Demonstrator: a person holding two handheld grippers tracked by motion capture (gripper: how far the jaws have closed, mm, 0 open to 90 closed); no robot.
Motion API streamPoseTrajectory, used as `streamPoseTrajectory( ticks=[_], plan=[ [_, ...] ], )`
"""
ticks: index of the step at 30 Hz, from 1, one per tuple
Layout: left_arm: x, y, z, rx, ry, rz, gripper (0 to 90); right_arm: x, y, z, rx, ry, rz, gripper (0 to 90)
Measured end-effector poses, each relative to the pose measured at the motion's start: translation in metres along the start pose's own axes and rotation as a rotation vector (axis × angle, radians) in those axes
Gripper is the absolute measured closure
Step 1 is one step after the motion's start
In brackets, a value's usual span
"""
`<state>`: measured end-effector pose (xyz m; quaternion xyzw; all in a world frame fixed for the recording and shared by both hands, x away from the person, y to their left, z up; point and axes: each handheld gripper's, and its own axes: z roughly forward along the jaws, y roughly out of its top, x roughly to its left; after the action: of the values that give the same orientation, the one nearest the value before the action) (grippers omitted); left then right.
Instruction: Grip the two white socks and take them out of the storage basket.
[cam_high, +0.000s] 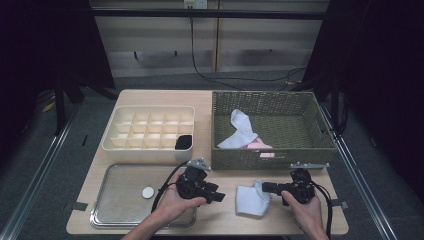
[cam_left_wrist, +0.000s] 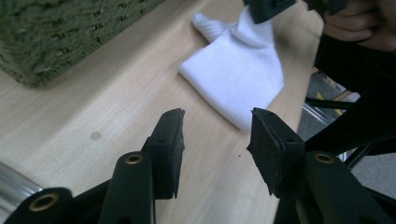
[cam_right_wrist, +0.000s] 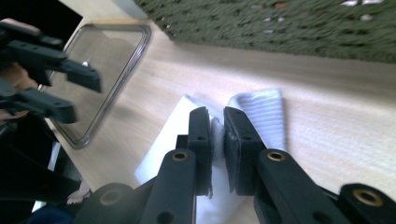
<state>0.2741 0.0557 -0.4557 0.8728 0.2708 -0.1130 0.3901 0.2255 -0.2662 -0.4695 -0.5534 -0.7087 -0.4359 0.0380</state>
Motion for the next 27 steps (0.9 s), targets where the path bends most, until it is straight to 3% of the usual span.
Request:
streamPoseTrajectory(
  ticks=[7, 10, 12, 14, 16, 18, 20, 21, 24, 25, 27],
  plan=[
    [0.009, 0.007, 0.028, 0.026, 0.001, -0.048, 47.6, 0.002, -0.012, -0.011, 0.014, 0.004, -0.011, 76.3],
    [0.01, 0.008, 0.036, 0.043, -0.003, -0.059, 49.1, 0.001, -0.013, -0.021, -0.019, -0.01, -0.014, 69.0],
    [0.011, 0.009, 0.041, 0.04, -0.039, -0.059, 52.1, 0.001, -0.008, -0.03, -0.058, -0.008, -0.017, 71.2],
    [0.01, 0.011, 0.046, 0.036, -0.036, -0.067, 55.0, 0.003, -0.004, -0.032, -0.064, -0.033, -0.037, 71.9],
    [0.009, 0.012, 0.053, 0.046, -0.039, -0.069, 55.0, 0.003, 0.0, -0.029, -0.054, -0.025, -0.038, 72.2],
    [0.007, 0.012, 0.057, 0.043, -0.084, -0.082, 53.7, 0.002, 0.003, -0.025, -0.056, -0.025, -0.04, 73.2],
    [0.004, 0.011, 0.06, 0.065, -0.051, -0.072, 48.6, 0.001, 0.005, -0.02, -0.054, -0.011, -0.033, 73.8],
    [0.003, 0.01, 0.061, 0.066, -0.06, -0.091, 47.9, 0.0, 0.006, -0.017, -0.048, -0.011, -0.031, 74.0],
    [0.003, 0.009, 0.065, 0.064, -0.075, -0.083, 53.1, -0.003, 0.007, -0.009, -0.026, -0.007, -0.028, 74.0],
    [0.002, 0.009, 0.067, 0.057, -0.077, -0.1, 55.2, -0.004, 0.008, -0.006, -0.019, -0.011, -0.029, 73.8],
    [0.0, 0.01, 0.07, 0.068, -0.082, -0.085, 61.5, -0.005, 0.01, -0.001, -0.009, -0.015, -0.025, 73.0]
  ],
)
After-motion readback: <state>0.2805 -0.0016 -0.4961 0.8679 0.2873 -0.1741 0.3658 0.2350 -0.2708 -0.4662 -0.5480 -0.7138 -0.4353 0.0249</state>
